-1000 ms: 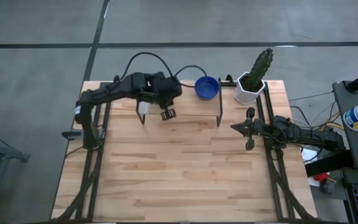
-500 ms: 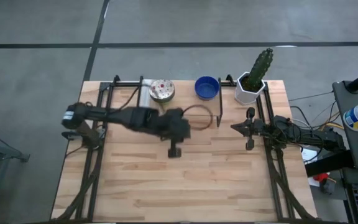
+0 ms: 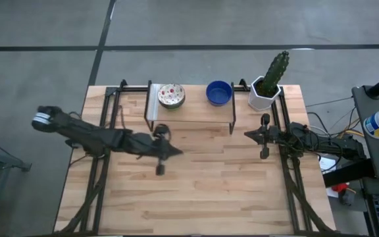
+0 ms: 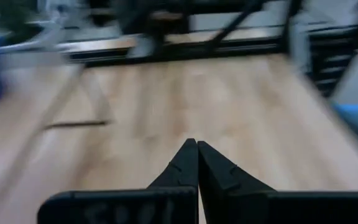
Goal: Pick & Place Mini bowls
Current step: Return to Home Position
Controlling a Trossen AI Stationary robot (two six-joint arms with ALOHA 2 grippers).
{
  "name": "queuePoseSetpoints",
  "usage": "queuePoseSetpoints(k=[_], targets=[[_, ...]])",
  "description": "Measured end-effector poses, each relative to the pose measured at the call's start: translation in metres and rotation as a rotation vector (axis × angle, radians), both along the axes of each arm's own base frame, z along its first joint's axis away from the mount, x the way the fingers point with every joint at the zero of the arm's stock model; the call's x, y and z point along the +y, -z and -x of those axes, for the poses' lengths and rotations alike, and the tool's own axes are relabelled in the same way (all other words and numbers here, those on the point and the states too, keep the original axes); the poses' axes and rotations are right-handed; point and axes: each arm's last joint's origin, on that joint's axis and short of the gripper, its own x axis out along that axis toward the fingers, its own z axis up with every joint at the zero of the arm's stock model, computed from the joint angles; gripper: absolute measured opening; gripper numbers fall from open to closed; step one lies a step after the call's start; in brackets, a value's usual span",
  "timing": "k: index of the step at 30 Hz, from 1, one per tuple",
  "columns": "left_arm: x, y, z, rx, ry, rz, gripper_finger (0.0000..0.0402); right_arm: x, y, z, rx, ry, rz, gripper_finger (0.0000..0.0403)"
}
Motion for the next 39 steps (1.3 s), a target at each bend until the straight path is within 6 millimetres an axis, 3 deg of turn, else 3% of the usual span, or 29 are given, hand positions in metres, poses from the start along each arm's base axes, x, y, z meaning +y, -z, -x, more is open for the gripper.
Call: queuePoseSetpoints(k=[5,9,13,20,28,39], targets=[[0.014,0.031,0.041,0.012,-0.163,0.029,0.0000,0.000,0.000,0.000,0.000,0.000,0.000,0.0008],[0.018,0.051,0.065,-0.052,-0.074,0.040,0.0000,0.000,0.000,0.000,0.000,0.000,0.000,0.0008],[0.019,0.057,0.086,-0.214,0.091,0.073,0.0000,0.000,0.000,0.000,0.000,0.000,0.001,0.0008],[0.031,0.066,0.122,-0.298,0.054,0.076,0.0000,0.000,0.000,0.000,0.000,0.000,0.000,0.0008],[0.037,0.064,0.147,-0.327,0.056,0.078,0.0000,0.000,0.000,0.000,0.000,0.000,-0.001,0.0008],[0.042,0.087,0.164,-0.464,-0.004,0.097,0.0000,0.000,0.000,0.000,0.000,0.000,0.001,0.0008]])
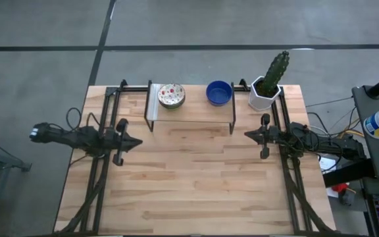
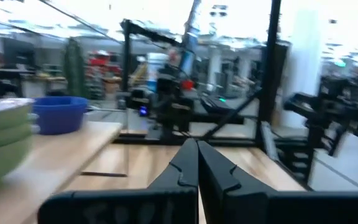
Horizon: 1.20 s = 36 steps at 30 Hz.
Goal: Pick & Place Mini bowls
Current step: Return to Home Position
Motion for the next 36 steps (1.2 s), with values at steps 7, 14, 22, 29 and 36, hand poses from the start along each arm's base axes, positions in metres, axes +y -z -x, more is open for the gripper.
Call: queuePoseSetpoints(k=[7,14,22,29,36], targets=[[0.005,0.016,0.003,0.005,-0.134,0.013,0.0000,0.000,0.000,0.000,0.000,0.000,-0.001,0.0008],[0.007,0.026,0.002,0.098,-0.223,-0.020,0.0000,0.000,0.000,0.000,0.000,0.000,0.000,0.0008],[0.007,0.028,0.002,0.118,-0.223,-0.025,0.0000,0.000,0.000,0.000,0.000,0.000,-0.002,0.0008],[0.007,0.028,0.002,0.120,-0.223,-0.026,0.0000,0.000,0.000,0.000,0.000,0.000,0.000,0.0008],[0.007,0.029,0.002,0.121,-0.223,-0.026,0.0000,0.000,0.000,0.000,0.000,0.000,-0.001,0.0008]])
